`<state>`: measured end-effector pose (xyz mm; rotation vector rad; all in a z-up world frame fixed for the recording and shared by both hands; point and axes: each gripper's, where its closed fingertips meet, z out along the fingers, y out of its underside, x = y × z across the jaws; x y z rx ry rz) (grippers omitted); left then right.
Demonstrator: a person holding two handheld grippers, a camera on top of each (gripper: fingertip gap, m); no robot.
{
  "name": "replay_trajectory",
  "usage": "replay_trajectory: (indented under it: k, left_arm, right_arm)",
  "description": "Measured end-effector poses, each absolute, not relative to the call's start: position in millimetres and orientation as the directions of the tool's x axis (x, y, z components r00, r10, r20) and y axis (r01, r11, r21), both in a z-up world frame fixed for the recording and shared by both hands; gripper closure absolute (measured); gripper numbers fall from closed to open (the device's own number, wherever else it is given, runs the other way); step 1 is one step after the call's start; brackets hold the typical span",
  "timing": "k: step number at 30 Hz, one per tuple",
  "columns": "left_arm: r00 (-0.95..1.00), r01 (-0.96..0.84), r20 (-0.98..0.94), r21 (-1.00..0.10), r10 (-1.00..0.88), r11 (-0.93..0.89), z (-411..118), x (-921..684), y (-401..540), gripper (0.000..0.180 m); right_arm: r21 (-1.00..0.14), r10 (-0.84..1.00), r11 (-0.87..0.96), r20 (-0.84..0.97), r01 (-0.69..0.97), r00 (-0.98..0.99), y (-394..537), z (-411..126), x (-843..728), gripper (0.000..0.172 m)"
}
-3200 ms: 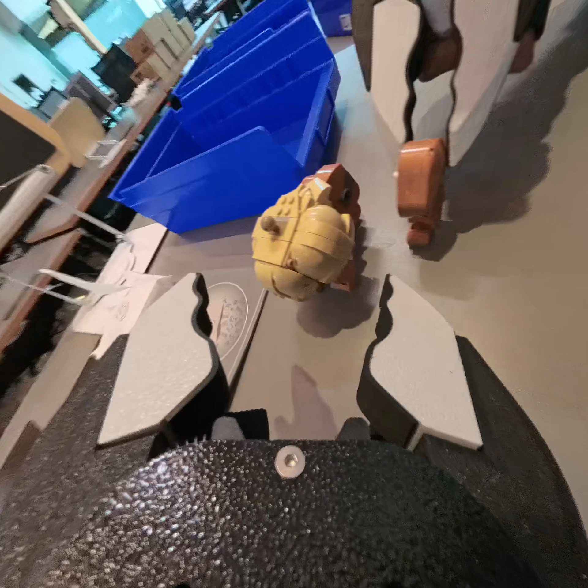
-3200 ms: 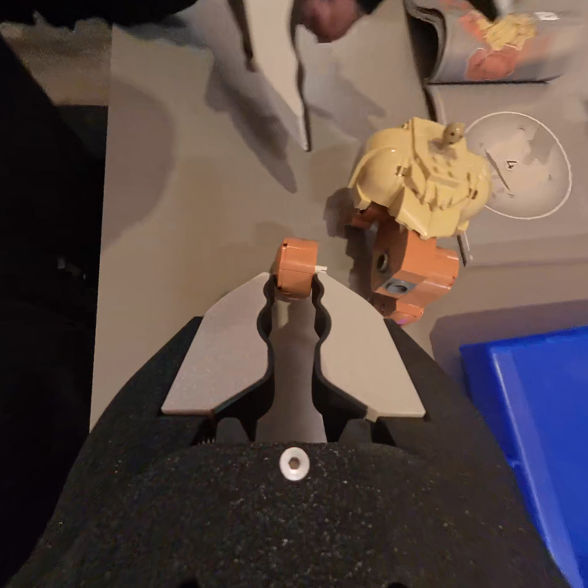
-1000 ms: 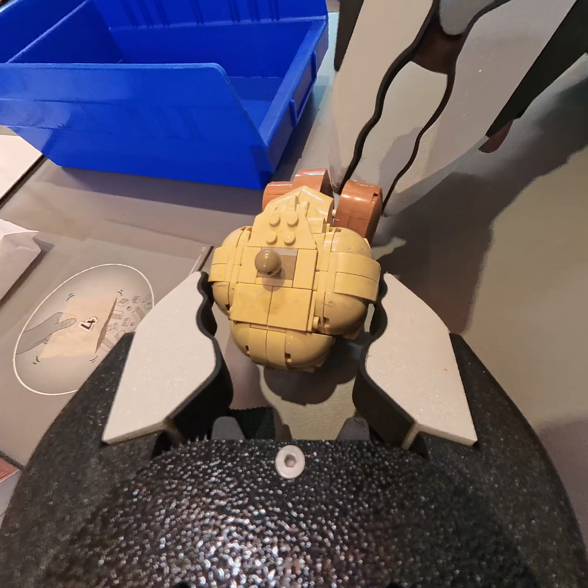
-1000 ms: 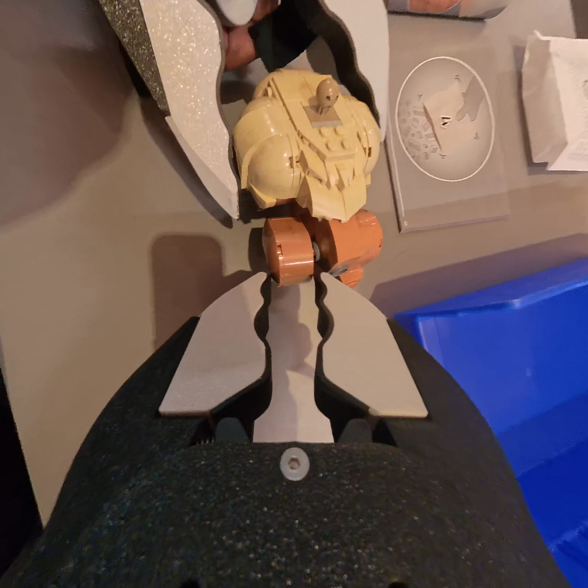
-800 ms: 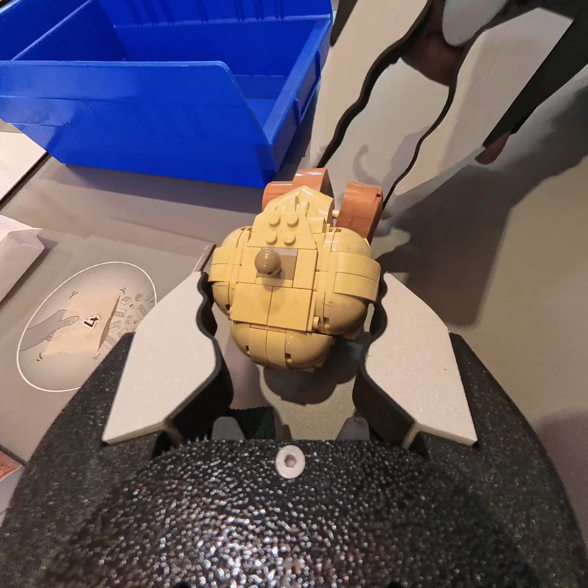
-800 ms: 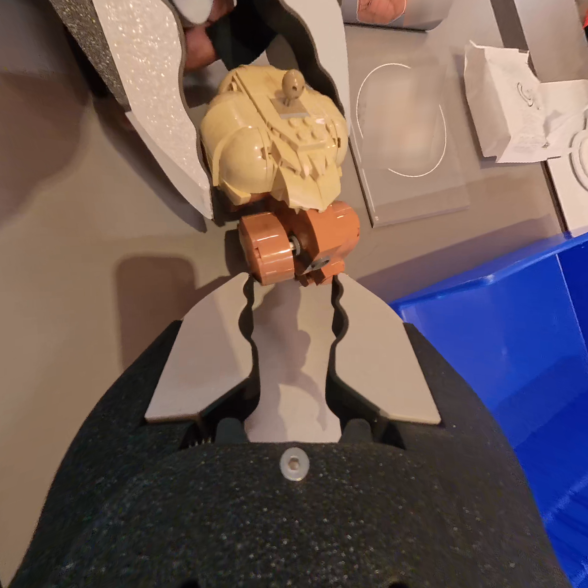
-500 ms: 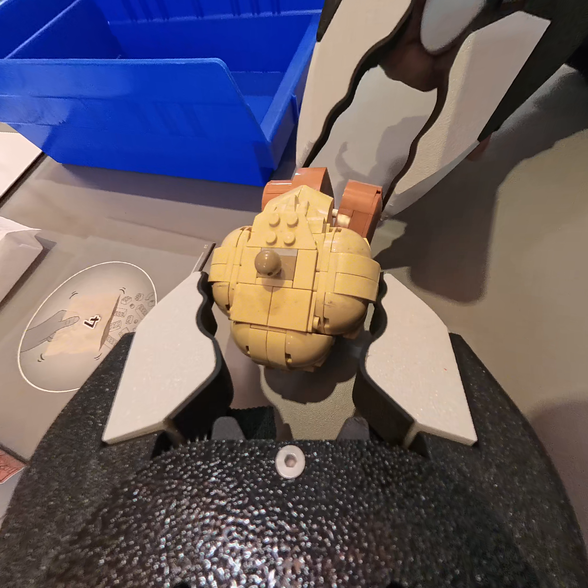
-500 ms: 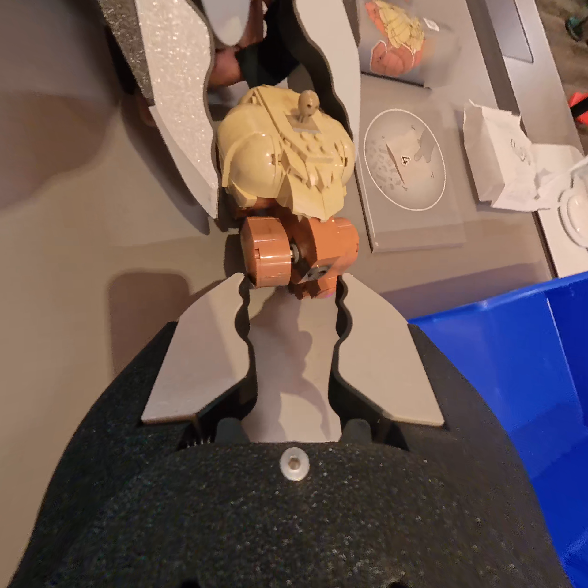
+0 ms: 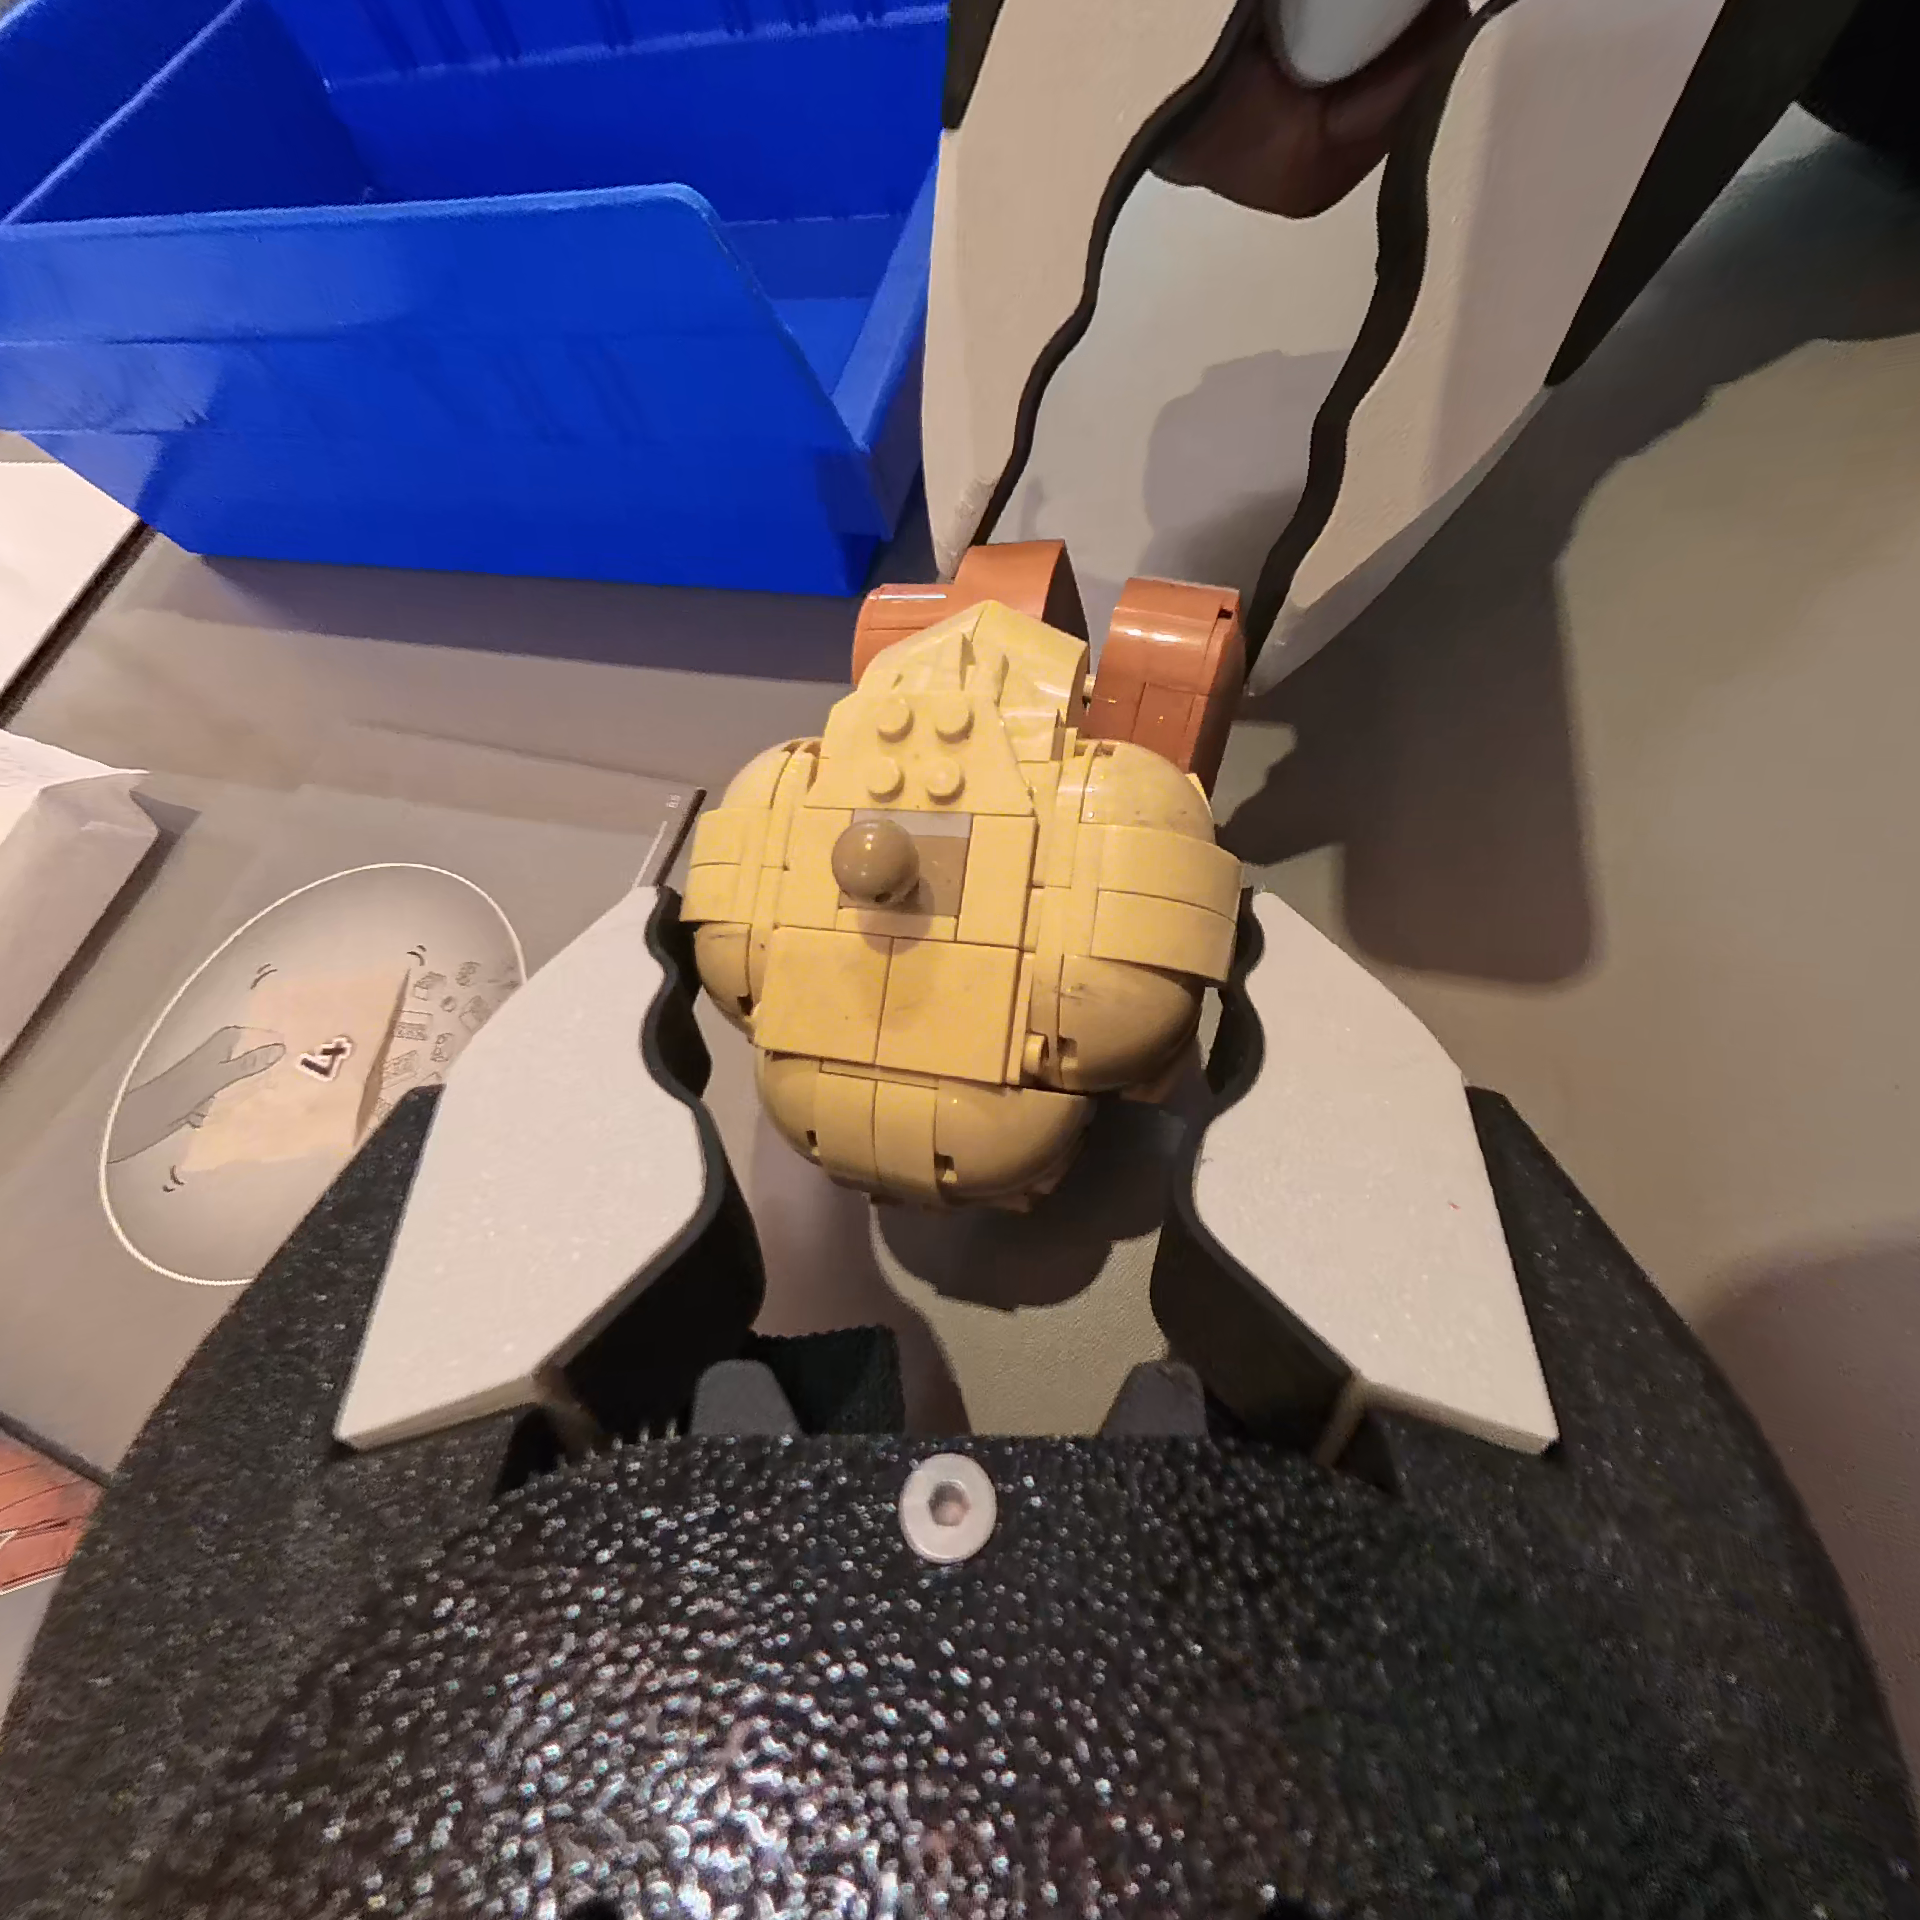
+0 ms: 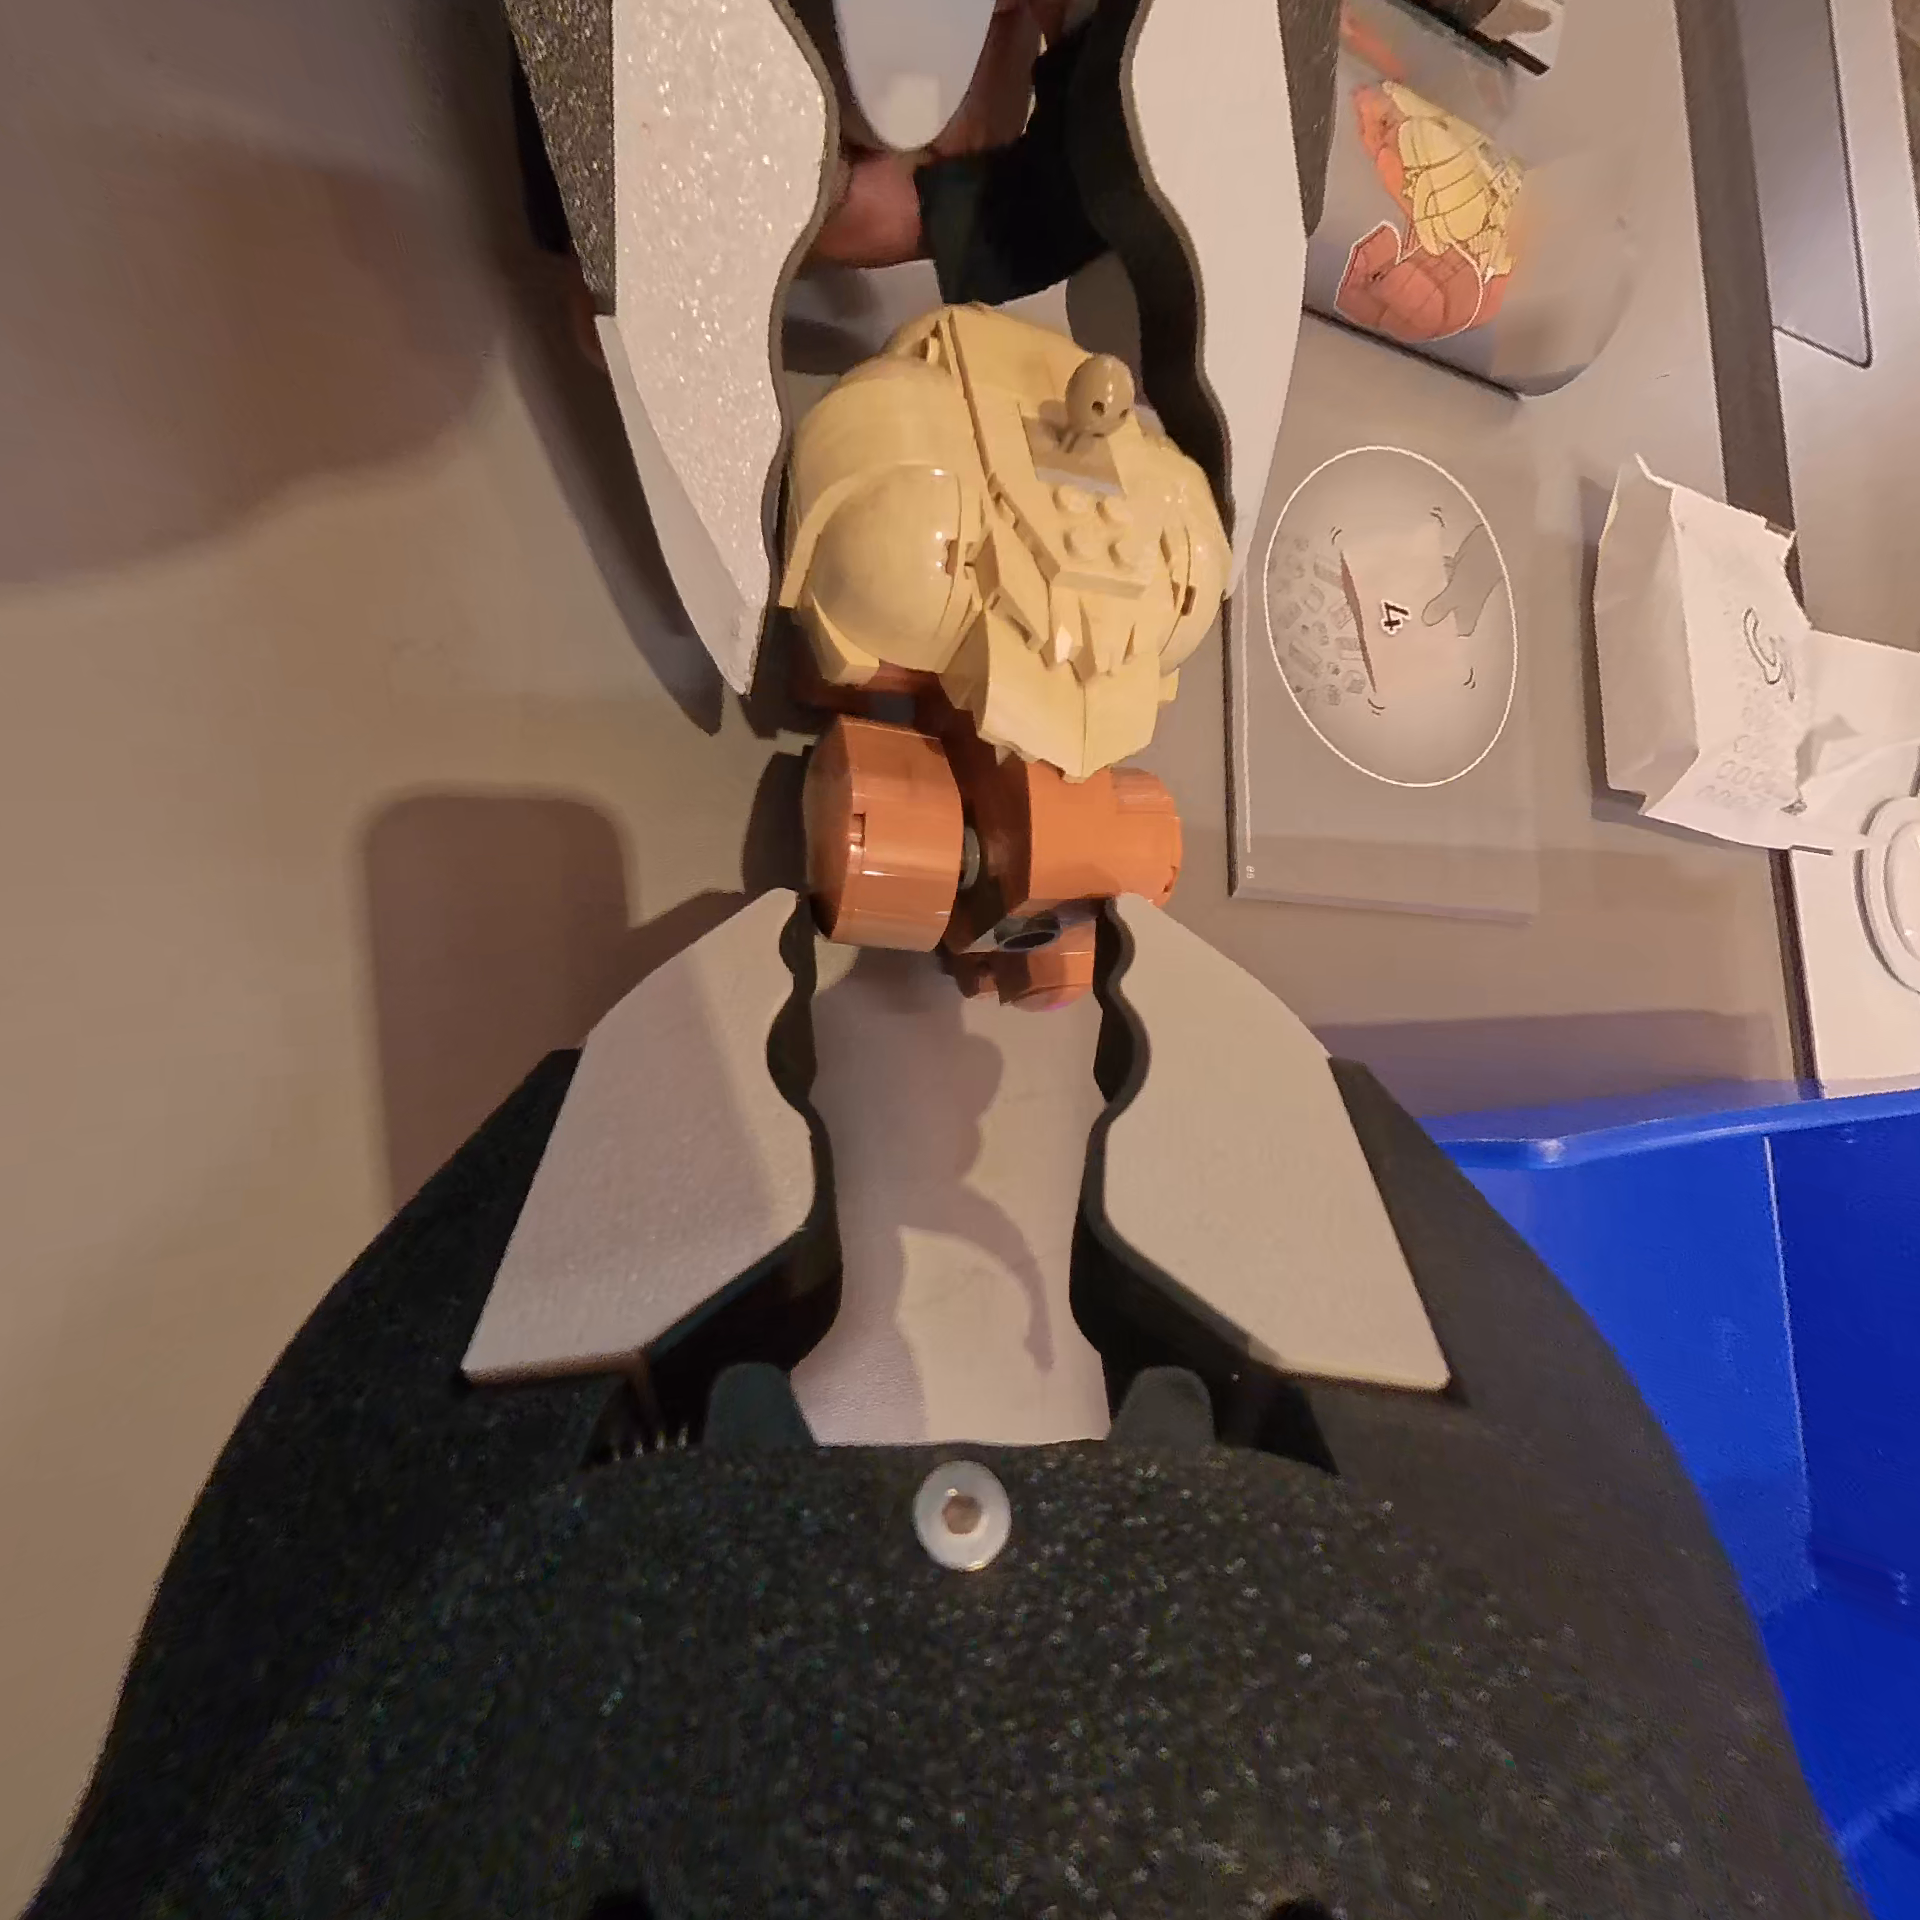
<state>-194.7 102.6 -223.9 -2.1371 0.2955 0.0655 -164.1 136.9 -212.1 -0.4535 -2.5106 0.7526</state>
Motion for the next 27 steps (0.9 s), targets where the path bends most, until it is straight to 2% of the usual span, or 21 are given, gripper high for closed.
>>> replay_trajectory:
  k: [5,18,27]
  left_arm:
    - [0.958,-0.286,-0.22,-0.804,-0.186,-0.522,-222.9,-196.0,102.5,0.085]
    - [0.969,-0.239,-0.169,-0.819,-0.18,-0.521,-223.3,-195.9,101.8,0.085]
    - [0.974,-0.215,-0.143,-0.825,-0.176,-0.523,-223.6,-196.7,101.7,0.085]
  right_arm:
    - [-0.604,0.458,0.77,0.3,0.205,-0.837,136.4,-211.6,-163.5,0.123]
    - [-0.589,0.441,0.786,0.326,0.185,-0.836,137.5,-212.6,-165.1,0.124]
    - [-0.604,0.442,0.775,0.309,0.185,-0.842,140.3,-212.7,-165.2,0.134]
